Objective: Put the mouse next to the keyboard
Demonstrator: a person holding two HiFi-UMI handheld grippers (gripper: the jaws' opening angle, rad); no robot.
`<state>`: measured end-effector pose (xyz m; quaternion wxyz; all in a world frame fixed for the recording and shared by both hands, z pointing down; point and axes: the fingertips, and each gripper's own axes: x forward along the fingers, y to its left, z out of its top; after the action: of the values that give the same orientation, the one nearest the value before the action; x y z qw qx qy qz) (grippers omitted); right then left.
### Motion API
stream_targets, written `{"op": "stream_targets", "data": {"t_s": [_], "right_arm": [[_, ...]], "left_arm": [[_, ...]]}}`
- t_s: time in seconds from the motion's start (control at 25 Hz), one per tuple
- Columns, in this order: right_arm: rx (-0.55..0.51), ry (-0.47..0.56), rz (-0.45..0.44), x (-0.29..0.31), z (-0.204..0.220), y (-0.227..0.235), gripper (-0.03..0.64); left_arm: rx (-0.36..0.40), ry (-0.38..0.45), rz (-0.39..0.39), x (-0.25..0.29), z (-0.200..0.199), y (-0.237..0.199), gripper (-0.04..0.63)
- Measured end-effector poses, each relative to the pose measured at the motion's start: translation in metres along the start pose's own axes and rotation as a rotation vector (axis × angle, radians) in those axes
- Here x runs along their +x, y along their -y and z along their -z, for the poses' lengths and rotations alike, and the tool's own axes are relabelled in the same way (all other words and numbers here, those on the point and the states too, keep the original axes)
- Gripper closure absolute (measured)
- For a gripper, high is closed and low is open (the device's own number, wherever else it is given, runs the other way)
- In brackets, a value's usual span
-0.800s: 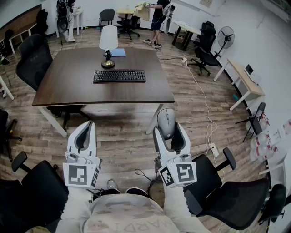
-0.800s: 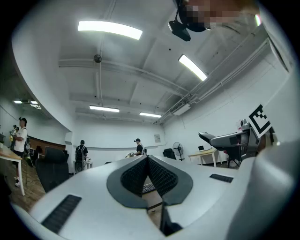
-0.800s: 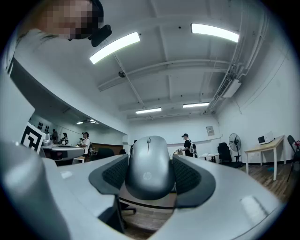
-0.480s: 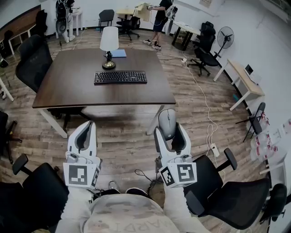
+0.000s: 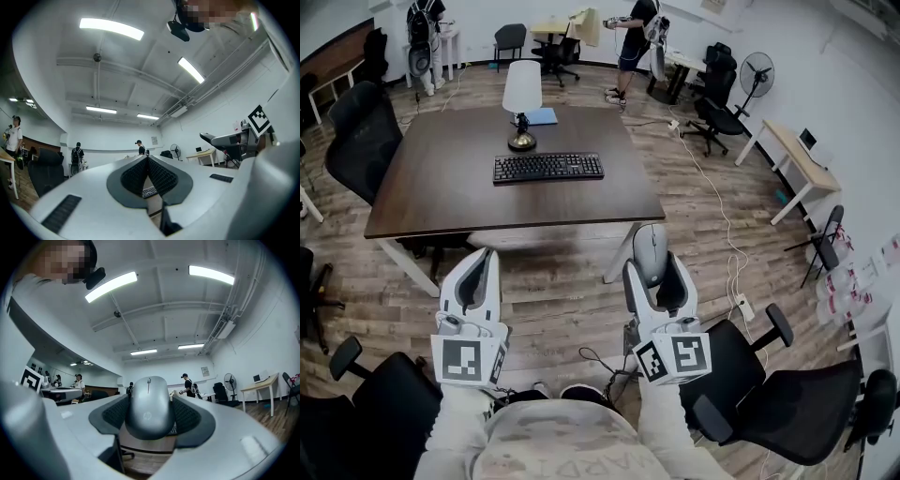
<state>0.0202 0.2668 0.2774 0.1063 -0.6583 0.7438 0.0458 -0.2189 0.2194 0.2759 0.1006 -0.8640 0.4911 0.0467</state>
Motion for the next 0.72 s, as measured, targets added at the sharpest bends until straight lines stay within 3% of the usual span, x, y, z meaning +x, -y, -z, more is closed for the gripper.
{"op": "stream_targets", "data": {"t_s": [0.32, 0.72], "right_arm": [[0.003, -0.006, 0.034, 0.011, 0.008, -0.004, 0.311], [0.012, 0.012, 0.055, 0.057, 0.013, 0.023, 0.310]], "left_arm": [[-0.019, 0.000, 0.017, 0.014, 0.013, -0.018, 0.589], [-0.020, 0.006, 0.013, 0.058, 0.025, -0.035, 0.589]]}}
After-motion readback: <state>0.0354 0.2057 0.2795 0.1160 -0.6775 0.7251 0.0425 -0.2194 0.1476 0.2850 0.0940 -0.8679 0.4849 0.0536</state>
